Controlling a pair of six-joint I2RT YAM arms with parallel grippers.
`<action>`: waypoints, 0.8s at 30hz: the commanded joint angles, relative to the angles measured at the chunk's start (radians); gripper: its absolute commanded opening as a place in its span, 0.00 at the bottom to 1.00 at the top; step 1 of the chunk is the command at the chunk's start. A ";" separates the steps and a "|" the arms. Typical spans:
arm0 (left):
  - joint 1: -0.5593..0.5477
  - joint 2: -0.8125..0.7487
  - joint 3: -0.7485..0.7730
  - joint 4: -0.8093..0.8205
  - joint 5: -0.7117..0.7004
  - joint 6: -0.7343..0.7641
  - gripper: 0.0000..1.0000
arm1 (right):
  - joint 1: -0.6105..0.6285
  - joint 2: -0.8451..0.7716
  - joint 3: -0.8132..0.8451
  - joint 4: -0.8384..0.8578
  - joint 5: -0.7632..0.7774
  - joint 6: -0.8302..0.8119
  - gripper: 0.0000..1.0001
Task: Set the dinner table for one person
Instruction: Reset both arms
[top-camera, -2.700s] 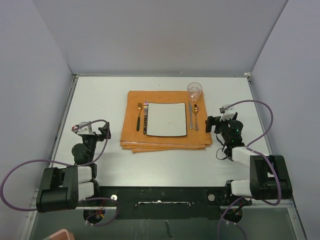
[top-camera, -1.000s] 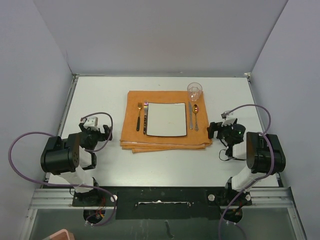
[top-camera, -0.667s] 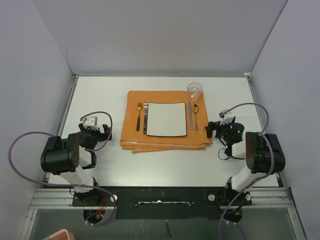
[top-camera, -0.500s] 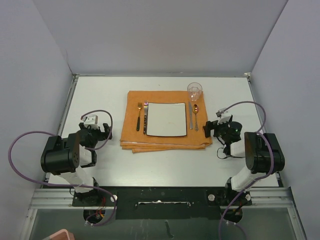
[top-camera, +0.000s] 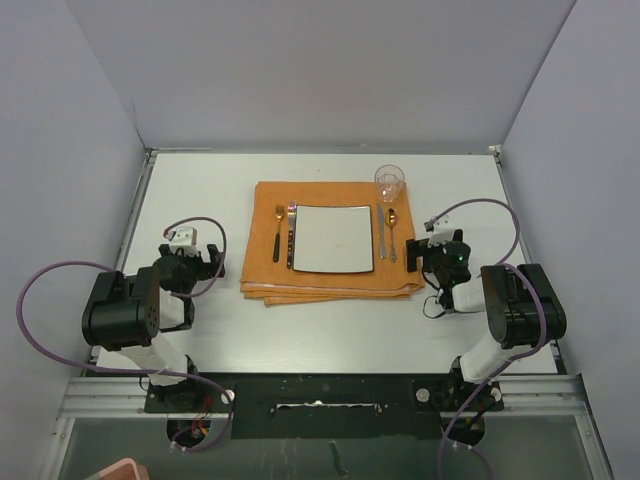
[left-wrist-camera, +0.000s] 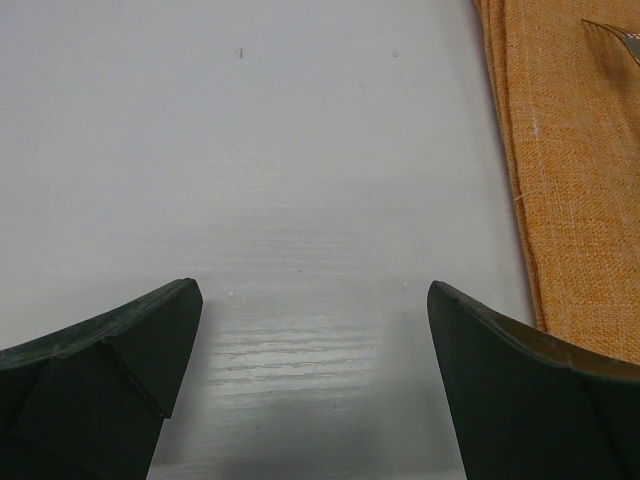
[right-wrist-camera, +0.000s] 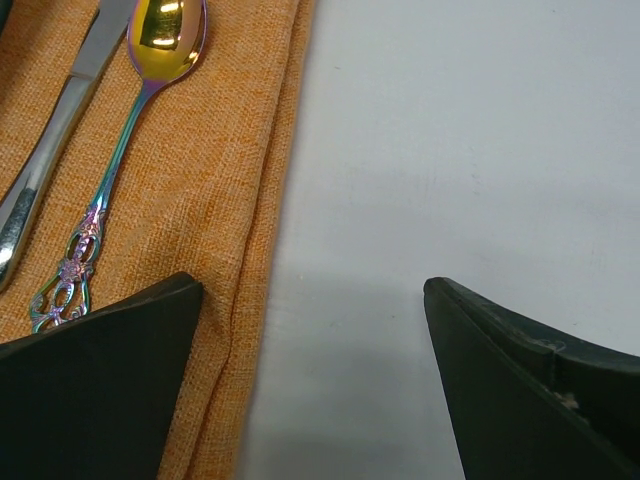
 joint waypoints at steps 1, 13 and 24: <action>-0.006 -0.045 0.030 0.017 -0.010 0.009 0.98 | -0.006 -0.012 0.029 0.030 0.064 0.003 0.98; -0.014 -0.045 0.043 -0.011 -0.018 0.016 0.98 | -0.016 -0.011 0.034 0.026 0.046 0.004 0.98; -0.020 -0.047 0.047 -0.020 -0.026 0.018 0.98 | -0.016 -0.011 0.034 0.026 0.046 0.004 0.98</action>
